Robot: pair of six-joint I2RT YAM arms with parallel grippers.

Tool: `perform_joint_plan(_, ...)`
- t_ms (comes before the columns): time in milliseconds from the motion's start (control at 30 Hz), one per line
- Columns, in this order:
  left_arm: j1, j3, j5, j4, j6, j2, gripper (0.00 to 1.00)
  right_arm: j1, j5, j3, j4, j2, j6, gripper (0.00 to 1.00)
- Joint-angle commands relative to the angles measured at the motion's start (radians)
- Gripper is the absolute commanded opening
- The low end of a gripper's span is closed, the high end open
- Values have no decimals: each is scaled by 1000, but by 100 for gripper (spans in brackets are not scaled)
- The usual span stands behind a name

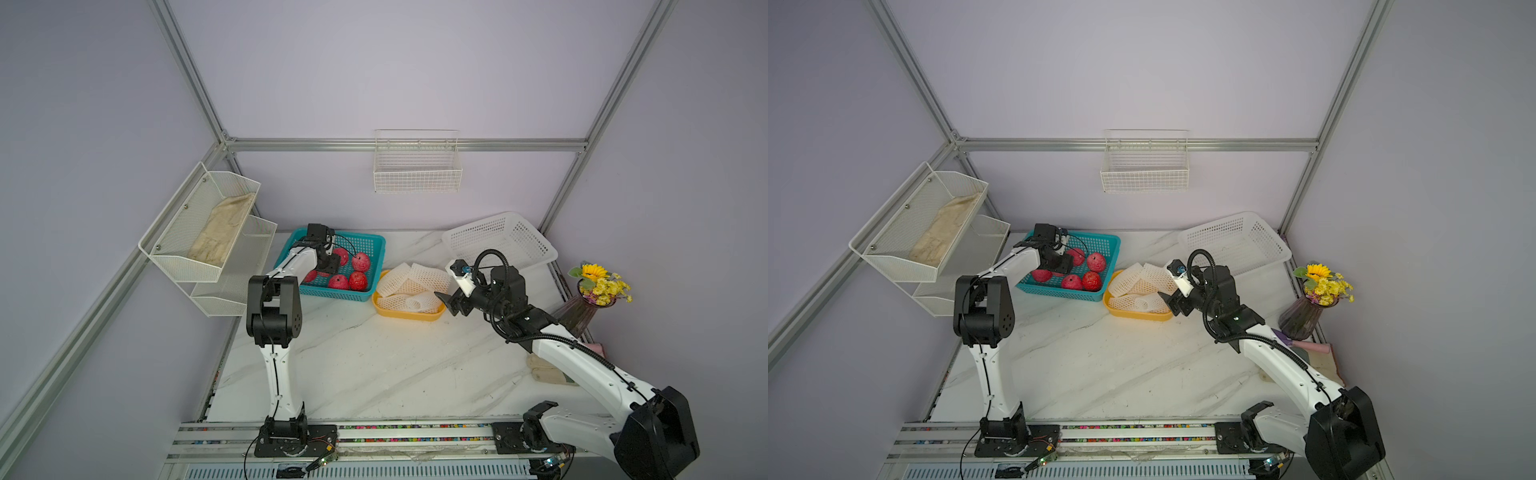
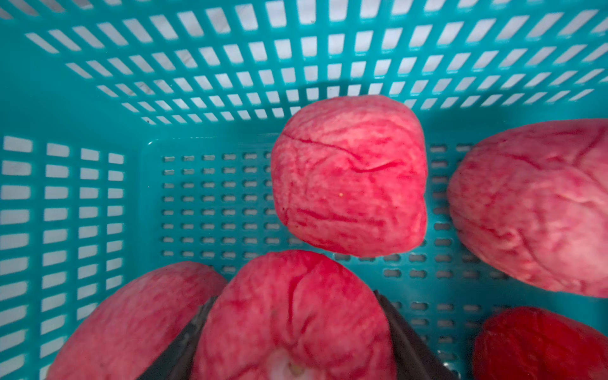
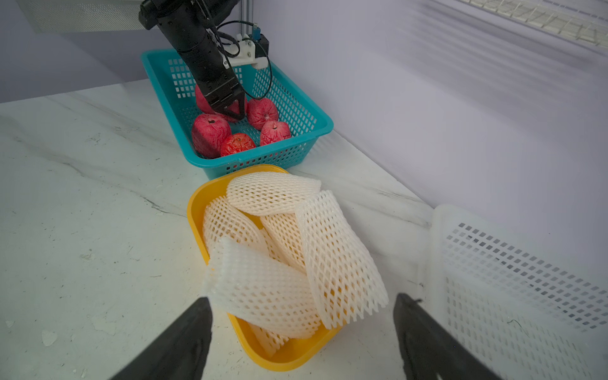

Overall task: Remove foam nets from apples
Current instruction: Place the apple in the basket.

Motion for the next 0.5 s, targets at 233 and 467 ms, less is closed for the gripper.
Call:
perform_joint_plan(233,3,16,78,36,4,-127,99,-1,-11,28,14,11,81,97)
perform_joint_plan(467,-37,-227,105,181,-1,-404,100,-2,58,60,27,11,135,97)
